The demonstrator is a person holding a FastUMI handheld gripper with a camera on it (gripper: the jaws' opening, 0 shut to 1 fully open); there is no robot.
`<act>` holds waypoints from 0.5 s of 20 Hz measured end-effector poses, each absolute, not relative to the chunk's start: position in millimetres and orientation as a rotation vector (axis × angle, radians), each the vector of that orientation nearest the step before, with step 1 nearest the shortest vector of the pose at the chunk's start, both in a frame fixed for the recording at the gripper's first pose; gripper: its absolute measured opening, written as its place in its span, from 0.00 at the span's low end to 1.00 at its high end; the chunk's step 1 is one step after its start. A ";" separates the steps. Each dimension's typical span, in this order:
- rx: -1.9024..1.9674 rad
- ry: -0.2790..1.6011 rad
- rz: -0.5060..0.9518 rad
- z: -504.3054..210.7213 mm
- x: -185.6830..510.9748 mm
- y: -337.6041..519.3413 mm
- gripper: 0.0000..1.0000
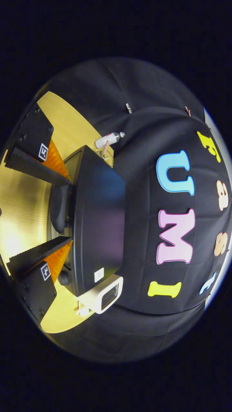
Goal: Open the toaster oven, put the food inside, and close the toaster oven door.
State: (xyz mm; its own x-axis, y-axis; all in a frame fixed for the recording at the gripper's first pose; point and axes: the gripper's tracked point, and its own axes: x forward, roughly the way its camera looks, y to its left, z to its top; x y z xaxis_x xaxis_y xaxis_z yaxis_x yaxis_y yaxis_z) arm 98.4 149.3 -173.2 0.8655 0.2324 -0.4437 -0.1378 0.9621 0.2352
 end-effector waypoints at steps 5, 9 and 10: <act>0.187 0.363 0.186 -125.0 80.7 128.0 0.98; 0.210 0.302 0.158 -88.2 59.6 97.2 0.97; 0.218 0.276 0.144 -75.3 56.8 86.9 0.97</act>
